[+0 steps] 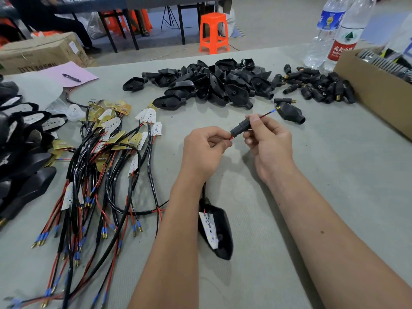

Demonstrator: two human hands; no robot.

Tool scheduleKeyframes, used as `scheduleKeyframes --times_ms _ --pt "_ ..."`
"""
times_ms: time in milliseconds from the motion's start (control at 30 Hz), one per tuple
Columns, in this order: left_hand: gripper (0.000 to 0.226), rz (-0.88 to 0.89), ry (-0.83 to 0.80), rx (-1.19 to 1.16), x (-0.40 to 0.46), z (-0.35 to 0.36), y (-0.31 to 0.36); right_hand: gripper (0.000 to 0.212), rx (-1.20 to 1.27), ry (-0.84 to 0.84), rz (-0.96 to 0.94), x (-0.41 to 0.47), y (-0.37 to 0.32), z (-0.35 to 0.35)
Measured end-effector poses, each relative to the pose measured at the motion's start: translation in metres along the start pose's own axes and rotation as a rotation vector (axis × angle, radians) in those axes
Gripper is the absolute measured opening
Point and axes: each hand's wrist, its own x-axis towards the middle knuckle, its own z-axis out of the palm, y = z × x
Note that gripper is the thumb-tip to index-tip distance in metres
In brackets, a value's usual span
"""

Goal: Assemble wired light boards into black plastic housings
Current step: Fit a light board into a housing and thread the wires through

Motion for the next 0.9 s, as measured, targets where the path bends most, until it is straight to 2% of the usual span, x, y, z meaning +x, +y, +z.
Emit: scheduleKeyframes --times_ms 200,333,500,700,900 --pt "0.011 -0.053 -0.007 -0.107 0.001 -0.006 -0.002 0.028 0.03 0.02 0.013 -0.002 -0.003 -0.001" --pt "0.006 -0.059 -0.076 -0.185 -0.002 -0.01 0.003 0.024 -0.018 0.054 -0.039 -0.002 -0.002 -0.002" --pt "0.005 -0.066 -0.104 -0.199 -0.002 -0.012 0.006 0.023 -0.206 0.111 -0.149 -0.001 0.001 -0.001" --pt "0.002 -0.07 -0.103 -0.189 -0.003 -0.012 0.004 0.021 -0.22 0.102 -0.138 -0.002 0.001 -0.001" --pt "0.005 -0.076 -0.084 -0.171 -0.001 -0.012 0.0 0.005 -0.22 0.038 -0.125 -0.003 0.0 -0.002"
